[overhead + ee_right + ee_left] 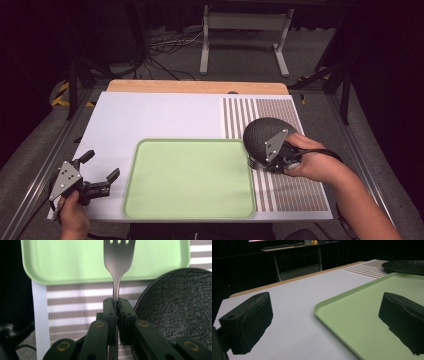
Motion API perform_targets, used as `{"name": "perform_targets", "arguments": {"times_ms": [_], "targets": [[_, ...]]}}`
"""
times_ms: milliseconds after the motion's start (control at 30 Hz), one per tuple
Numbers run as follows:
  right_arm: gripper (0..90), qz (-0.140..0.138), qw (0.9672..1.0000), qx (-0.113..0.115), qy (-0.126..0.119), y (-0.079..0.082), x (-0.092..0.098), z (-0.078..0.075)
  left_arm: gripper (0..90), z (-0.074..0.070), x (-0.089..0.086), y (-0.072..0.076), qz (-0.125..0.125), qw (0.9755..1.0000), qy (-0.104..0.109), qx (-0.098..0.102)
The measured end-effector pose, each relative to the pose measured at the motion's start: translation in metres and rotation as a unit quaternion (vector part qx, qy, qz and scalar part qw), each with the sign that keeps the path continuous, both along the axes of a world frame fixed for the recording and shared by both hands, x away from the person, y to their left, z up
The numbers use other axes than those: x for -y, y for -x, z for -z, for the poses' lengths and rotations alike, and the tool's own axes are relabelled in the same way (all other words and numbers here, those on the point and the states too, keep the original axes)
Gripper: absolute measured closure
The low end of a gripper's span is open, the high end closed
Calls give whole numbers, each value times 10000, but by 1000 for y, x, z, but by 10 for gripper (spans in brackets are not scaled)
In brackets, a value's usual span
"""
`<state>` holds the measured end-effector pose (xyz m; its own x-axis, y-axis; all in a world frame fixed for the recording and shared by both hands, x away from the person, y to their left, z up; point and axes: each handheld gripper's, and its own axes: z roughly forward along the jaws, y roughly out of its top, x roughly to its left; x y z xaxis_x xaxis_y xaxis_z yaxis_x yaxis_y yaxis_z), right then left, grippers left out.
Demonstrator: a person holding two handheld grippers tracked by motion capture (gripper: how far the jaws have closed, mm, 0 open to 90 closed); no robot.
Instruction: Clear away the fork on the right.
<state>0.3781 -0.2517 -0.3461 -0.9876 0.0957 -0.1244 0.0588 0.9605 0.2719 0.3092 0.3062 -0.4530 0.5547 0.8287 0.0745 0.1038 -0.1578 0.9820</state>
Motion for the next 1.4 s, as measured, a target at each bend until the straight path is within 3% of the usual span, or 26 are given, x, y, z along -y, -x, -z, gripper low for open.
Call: {"name": "perform_targets", "arguments": {"times_ms": [367,700,833,1400], "targets": [[850,345,9985,26,-424,-4,-28,-9,0,0,0,0,11,10000,13,-12],[849,221,9986,93,-478,-8,-54,-11,0,0,-1,0,16,10000,19,-2],[849,92,9985,244,-487,-10,-63,-11,0,0,0,0,20,10000,13,-6],[849,407,9969,154,-649,-12,-91,-9,0,0,-1,0,9,10000,42,-1]]}}
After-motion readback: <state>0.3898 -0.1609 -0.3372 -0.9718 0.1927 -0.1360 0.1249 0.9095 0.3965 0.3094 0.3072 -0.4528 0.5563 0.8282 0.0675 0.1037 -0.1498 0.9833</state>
